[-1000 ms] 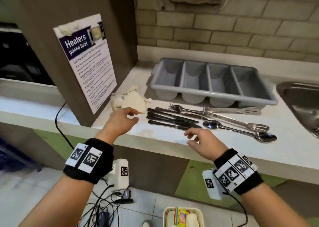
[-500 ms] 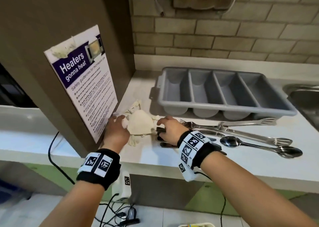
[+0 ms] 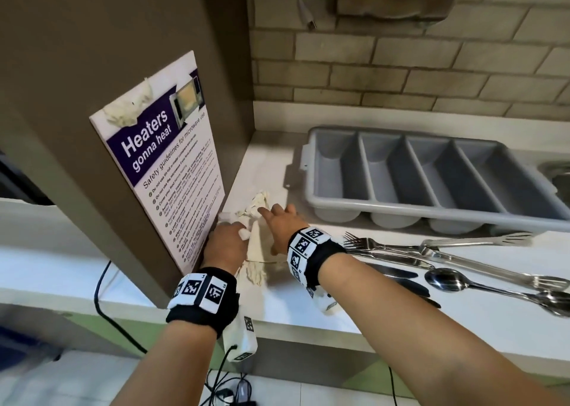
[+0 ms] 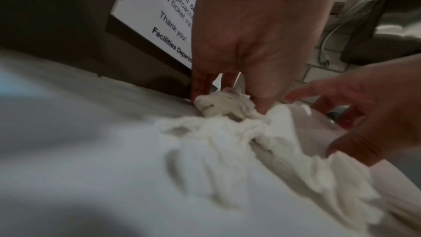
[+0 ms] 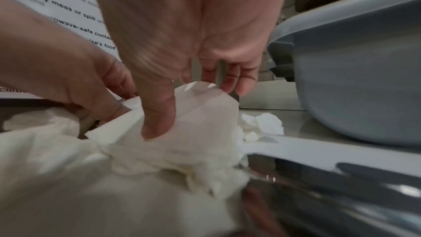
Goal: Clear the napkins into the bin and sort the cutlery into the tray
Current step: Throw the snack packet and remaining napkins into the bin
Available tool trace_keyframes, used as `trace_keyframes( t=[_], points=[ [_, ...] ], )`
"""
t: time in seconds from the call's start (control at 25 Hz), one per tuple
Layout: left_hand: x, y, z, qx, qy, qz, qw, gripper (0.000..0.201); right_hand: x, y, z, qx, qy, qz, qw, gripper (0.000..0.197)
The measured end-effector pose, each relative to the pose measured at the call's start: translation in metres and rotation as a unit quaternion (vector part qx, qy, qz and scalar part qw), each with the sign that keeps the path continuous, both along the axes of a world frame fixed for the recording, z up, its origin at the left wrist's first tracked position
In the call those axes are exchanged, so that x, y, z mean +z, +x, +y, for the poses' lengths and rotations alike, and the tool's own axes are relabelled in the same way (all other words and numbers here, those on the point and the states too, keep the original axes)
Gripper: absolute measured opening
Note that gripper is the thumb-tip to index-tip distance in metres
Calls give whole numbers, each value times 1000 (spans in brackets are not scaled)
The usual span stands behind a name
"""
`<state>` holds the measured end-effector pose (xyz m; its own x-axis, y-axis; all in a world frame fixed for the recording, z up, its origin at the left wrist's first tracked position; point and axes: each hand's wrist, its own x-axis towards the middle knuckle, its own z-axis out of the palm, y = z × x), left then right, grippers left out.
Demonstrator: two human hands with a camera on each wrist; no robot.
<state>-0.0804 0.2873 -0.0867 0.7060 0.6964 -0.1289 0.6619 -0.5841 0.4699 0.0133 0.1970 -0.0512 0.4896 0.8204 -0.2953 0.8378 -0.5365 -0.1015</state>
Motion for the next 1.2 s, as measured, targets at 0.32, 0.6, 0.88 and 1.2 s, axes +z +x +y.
trace_keyframes(
  t=[0.32,0.6,0.88,1.2],
  points=[
    [10,0,-3,84,-109,-130,982,20,20,8,-20,-103,181,101,973,52],
    [46,0,-16,106,-94,-274,951,30,49,19,-79,-198,335,150,909,41],
    [79,4,-31,130,-132,-353,917,31,56,22,-120,-243,432,142,857,41],
    [68,-8,-42,151,-54,-283,946,25,44,11,-165,-249,454,112,848,41]
  ],
)
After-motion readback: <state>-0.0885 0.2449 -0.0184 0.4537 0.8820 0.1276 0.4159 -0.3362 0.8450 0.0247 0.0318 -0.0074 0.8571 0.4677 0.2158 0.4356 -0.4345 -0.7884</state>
